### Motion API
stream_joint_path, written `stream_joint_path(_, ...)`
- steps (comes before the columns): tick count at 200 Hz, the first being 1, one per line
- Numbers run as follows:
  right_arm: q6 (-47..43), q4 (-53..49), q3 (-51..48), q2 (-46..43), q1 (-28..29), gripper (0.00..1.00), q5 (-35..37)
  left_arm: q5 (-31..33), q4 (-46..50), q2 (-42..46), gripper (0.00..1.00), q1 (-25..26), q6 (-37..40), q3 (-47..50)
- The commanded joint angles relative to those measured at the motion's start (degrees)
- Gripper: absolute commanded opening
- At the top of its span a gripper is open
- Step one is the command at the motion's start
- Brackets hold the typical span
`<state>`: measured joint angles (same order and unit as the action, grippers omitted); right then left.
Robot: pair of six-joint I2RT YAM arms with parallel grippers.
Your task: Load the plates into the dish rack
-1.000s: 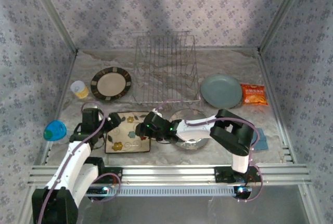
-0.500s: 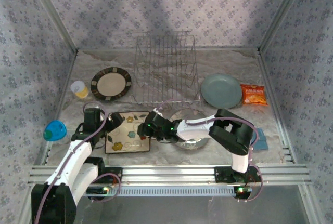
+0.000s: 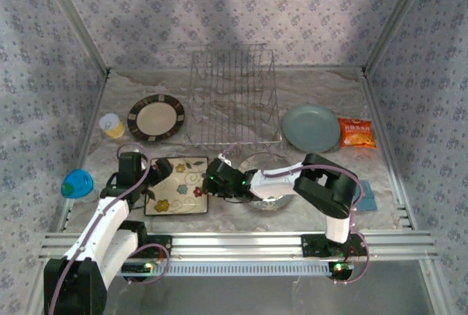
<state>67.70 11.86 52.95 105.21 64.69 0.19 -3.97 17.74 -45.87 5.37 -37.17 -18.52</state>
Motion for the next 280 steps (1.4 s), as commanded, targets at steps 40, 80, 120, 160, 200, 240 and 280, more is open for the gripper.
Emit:
stream_joint_path(40,-0.69,0.55,-0.27,-3.08,0.70,0.00,2.60,-0.56,-0.17,1.02,0.99,0.46,-0.61,-0.02)
stream_joint_path(80,-0.48,-1.31,-0.46,-4.87,0.78,0.00,3.07,0.26,1.62,2.85,0.99,0.44,0.10,-0.49)
stream_joint_path(120,1.05,-7.37,0.82,-7.57,0.84,0.00,3.54,-0.22,3.70,5.41,0.99,0.50,-0.12,-0.86)
stream_joint_path(160,1.14,-10.90,1.19,-10.32,0.92,0.00,4.19,0.16,5.27,6.65,0.99,0.43,-0.25,-1.36)
stream_joint_path(200,1.07,-12.82,1.05,-12.80,0.84,0.00,4.87,0.20,5.81,6.49,0.99,0.45,-0.80,-1.72)
stream_joint_path(240,1.97,-14.28,1.89,-13.15,0.10,0.00,3.32,-0.77,7.29,6.64,0.99,0.45,-0.96,-2.56)
stream_joint_path(280,3.93,-15.28,2.80,-13.02,-0.52,0.00,1.59,-2.93,9.54,6.36,0.99,0.47,-2.16,-3.08)
